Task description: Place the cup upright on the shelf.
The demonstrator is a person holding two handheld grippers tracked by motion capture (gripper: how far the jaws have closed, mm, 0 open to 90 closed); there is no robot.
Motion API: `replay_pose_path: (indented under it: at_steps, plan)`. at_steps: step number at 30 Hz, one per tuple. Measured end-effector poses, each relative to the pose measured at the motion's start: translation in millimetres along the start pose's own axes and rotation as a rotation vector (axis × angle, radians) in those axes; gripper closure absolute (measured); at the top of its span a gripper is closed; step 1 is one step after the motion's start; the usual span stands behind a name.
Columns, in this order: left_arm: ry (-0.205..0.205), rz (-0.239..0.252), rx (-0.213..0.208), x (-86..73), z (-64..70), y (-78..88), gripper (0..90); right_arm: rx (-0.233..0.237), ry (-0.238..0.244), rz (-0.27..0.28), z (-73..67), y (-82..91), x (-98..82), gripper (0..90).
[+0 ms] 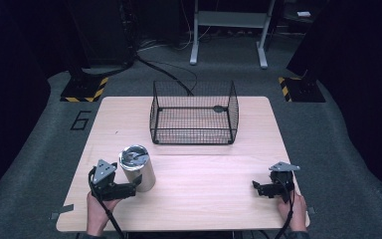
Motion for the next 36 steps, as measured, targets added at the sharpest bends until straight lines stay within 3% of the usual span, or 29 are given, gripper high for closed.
replay_pose_path:
  at_steps: [9,16,21,36]
  plan:
    - [0.004,0.025,-0.005,11.5,8.6,-10.8,0.0,0.000,0.001,0.002,0.0,-0.1,0.1,0.0]
    - [0.010,0.049,0.018,11.7,9.9,-19.1,0.0,0.001,-0.002,0.003,-0.3,-0.1,0.0,0.0]
    - [0.007,0.060,0.067,10.6,13.5,-28.5,1.4,-0.001,-0.001,0.003,-0.1,-0.1,0.0,0.0]
    - [0.025,0.111,0.132,9.4,18.7,-41.1,2.3,0.001,-0.003,0.003,-0.3,0.0,0.0,0.0]
Point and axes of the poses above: each handheld gripper's, and its own axes: y roughly backward along the jaws, x roughly out of its top, z roughly to its right, the point moved 1 cm from there along -y, roughly forward along the jaws, and after that the axes turned 1 degree about -y, right-handed, at the moved point
